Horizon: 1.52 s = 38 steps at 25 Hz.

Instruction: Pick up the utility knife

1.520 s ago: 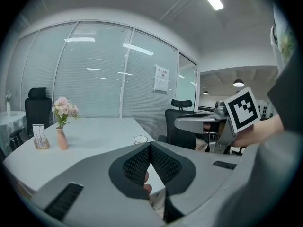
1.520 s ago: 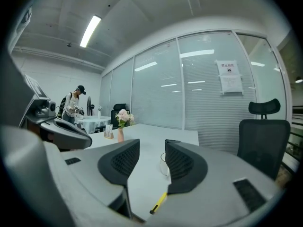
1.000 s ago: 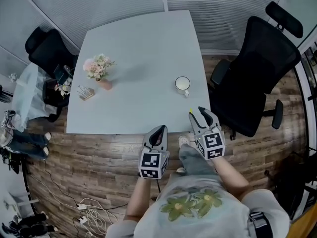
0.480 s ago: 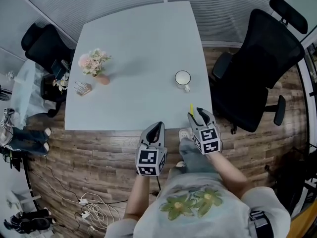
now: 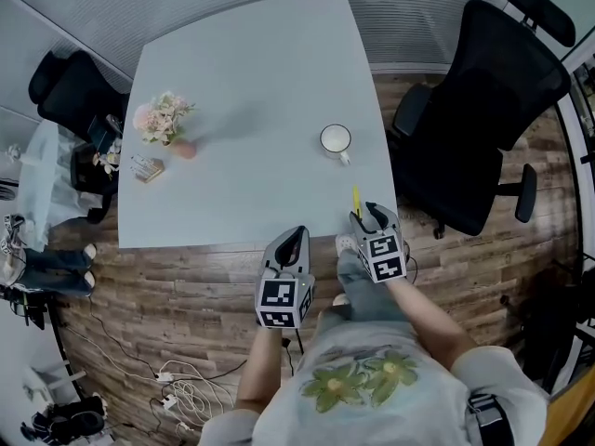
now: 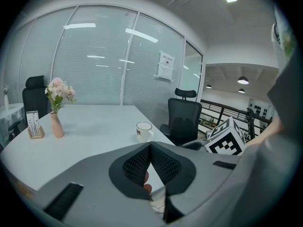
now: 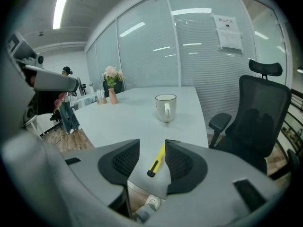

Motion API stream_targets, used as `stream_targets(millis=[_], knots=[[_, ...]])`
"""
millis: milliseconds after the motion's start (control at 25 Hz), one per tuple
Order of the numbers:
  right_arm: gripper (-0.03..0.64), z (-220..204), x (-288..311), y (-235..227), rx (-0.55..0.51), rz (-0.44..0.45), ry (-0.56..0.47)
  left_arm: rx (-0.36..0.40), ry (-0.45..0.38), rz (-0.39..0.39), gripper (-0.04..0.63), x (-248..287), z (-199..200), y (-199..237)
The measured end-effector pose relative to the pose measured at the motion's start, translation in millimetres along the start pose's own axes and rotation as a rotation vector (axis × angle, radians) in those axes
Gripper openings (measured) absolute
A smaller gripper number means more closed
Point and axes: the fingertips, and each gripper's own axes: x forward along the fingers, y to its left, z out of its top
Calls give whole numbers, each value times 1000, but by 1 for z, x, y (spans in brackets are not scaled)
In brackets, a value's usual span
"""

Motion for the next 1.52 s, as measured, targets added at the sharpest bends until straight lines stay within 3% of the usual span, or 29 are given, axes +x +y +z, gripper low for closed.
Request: stream_targets(millis=[720, 1280, 1400, 1520], knots=[[175, -42, 27, -2, -36, -29, 129, 0, 30, -15, 3, 9, -8, 1], [175, -53, 34, -3, -81, -46, 161, -12, 30, -15, 3, 10, -8, 3], [127, -53, 36, -4, -97, -63, 166, -17, 29, -15, 3, 11, -8, 6], [121, -54, 36, -3, -119, -68, 167, -22, 29, -14, 3, 10, -9, 8]])
